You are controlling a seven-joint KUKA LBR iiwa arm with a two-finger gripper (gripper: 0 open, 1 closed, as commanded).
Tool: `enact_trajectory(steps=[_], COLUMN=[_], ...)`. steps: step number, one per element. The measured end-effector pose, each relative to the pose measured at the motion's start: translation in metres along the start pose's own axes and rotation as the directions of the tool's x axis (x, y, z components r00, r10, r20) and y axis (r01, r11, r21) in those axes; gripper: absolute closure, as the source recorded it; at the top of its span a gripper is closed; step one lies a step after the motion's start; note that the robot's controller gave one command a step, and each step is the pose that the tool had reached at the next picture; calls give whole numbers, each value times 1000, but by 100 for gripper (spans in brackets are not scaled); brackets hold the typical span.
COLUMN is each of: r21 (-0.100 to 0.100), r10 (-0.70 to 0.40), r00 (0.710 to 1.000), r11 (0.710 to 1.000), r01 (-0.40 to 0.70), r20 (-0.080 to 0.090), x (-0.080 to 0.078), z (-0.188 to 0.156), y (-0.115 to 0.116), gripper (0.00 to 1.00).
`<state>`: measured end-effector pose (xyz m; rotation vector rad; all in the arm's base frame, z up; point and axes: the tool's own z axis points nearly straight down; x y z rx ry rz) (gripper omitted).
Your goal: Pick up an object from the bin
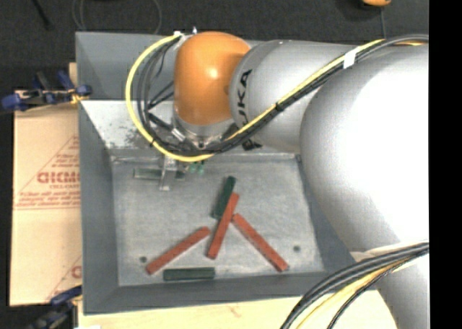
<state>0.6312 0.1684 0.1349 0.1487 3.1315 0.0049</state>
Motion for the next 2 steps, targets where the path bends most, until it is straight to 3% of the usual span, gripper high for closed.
enact_trajectory(steps=[2], r21=[1], r10=[0], r00=[1000], r11=[1000], r01=[0], r20=[-3], x=[0], z=[-20], y=[0], gripper=[100])
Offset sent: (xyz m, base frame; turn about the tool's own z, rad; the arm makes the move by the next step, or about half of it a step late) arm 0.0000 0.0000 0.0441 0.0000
